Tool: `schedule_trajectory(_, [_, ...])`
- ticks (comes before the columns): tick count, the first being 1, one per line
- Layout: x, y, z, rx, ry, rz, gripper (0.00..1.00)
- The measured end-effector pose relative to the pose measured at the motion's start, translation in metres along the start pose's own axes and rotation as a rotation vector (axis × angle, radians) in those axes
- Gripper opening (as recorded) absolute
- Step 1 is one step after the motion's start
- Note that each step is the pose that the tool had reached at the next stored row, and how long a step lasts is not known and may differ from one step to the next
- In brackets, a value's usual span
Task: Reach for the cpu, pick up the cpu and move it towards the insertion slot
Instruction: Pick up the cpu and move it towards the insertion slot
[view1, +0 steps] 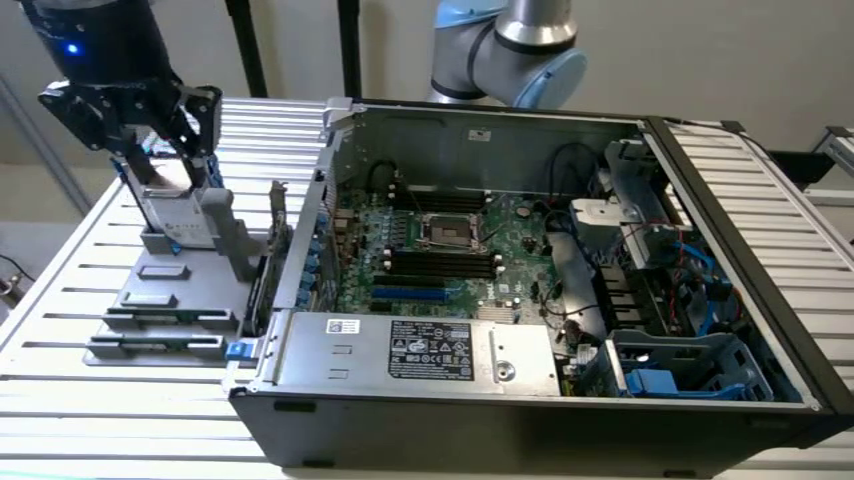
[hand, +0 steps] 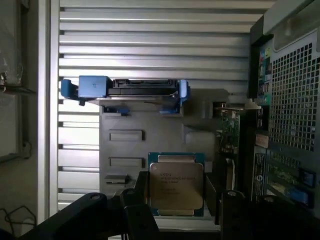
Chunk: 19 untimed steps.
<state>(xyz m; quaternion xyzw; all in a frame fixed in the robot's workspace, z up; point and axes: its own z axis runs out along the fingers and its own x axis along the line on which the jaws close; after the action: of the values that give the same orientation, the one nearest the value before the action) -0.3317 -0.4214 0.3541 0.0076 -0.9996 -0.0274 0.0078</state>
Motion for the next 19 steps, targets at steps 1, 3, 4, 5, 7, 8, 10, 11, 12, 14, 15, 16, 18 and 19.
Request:
schedule_trajectory(1, [-0.005, 0.0000, -0.0012, -0.0014, -0.0001, 0.000, 0.54])
schedule_trajectory(3, [-0.014, -0.0001, -0.0032, -0.0054, 0.0000, 0.000, 0.54])
schedule_trajectory(4, [-0.018, -0.0002, -0.0041, -0.0076, 0.0000, -0.001, 0.54])
schedule_trajectory(5, [-0.023, -0.0002, -0.0049, -0.0094, -0.0001, -0.001, 0.54])
schedule_trajectory(7, [-0.032, -0.0004, -0.0064, -0.0129, -0.0002, -0.001, 0.54])
schedule_trajectory(8, [-0.036, -0.0004, -0.0072, -0.0146, -0.0002, -0.001, 0.54])
schedule_trajectory(10, [-0.045, -0.0005, -0.0088, -0.0184, -0.0002, -0.002, 0.54])
schedule_trajectory(11, [-0.050, -0.0006, -0.0095, -0.0200, -0.0003, -0.002, 0.54])
schedule_trajectory(12, [-0.055, -0.0007, -0.0103, -0.0213, -0.0002, -0.002, 0.54])
schedule_trajectory(14, [-0.064, -0.0007, -0.0118, -0.0241, -0.0002, -0.002, 0.54])
schedule_trajectory(15, [-0.068, -0.0008, -0.0125, -0.0255, -0.0003, -0.002, 0.54])
schedule_trajectory(16, [-0.073, -0.0009, -0.0133, -0.0269, -0.0003, -0.003, 0.54])
schedule_trajectory(18, [-0.082, -0.0010, -0.0150, -0.0301, -0.0003, -0.003, 0.54])
schedule_trajectory(19, [-0.086, -0.0010, -0.0158, -0.0315, -0.0004, -0.003, 0.54])
